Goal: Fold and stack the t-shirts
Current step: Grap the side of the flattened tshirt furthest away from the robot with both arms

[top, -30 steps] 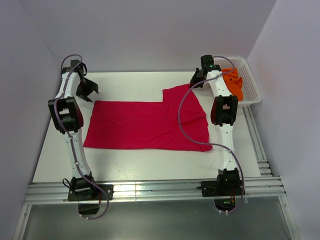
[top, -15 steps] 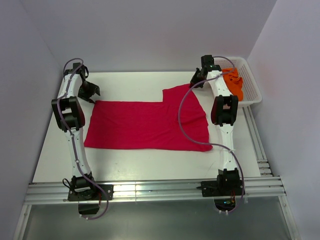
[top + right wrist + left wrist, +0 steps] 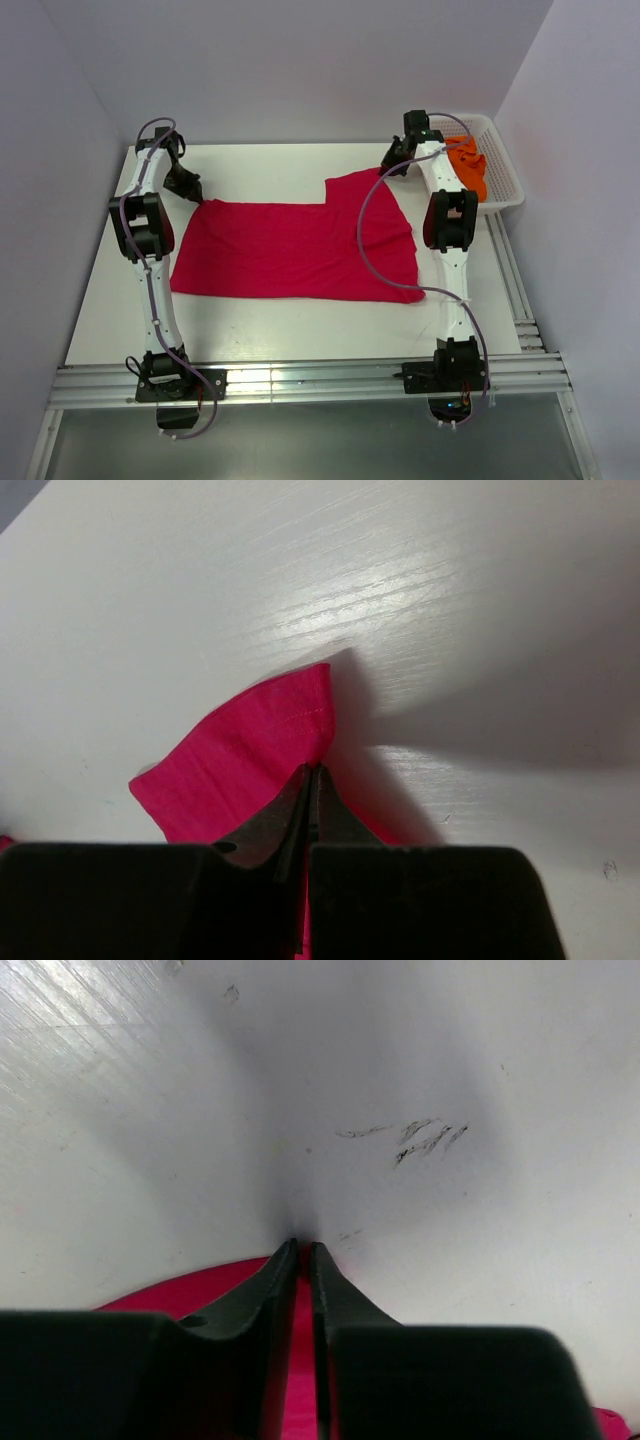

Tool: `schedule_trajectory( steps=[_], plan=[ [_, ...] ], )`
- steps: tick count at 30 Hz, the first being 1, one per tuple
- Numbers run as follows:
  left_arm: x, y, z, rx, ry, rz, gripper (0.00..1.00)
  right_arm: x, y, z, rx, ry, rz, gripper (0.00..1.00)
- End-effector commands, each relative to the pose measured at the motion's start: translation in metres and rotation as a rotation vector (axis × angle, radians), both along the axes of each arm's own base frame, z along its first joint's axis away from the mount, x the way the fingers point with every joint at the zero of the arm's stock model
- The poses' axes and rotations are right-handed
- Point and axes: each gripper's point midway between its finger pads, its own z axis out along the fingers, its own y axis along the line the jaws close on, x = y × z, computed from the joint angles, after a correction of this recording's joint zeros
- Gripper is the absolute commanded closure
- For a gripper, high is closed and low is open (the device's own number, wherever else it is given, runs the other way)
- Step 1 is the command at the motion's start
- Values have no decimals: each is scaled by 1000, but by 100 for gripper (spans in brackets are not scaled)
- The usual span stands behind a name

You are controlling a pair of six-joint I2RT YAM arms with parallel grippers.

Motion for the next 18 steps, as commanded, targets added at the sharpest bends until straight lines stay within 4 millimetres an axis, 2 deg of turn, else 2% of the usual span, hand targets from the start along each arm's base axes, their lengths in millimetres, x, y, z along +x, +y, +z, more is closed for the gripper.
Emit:
schedule_trajectory(
  steps=[1, 3, 7, 10, 18],
  plan=[
    [-24, -11, -45, -1, 129, -45, 84, -41, -12, -34, 37, 213, -51, 100],
    [-25, -12, -46, 1, 129, -56, 85, -40, -12, -34, 38, 210, -52, 100],
    [-27, -13, -51, 3, 138, -73, 95, -40, -12, -34, 43, 210, -55, 100],
    [-26, -13, -46, 6, 134, -83, 100, -39, -12, -33, 41, 205, -54, 100],
    [-27, 10, -8, 120, 68, -88, 100, -26, -13, -6, 38, 133, -62, 100]
  ],
)
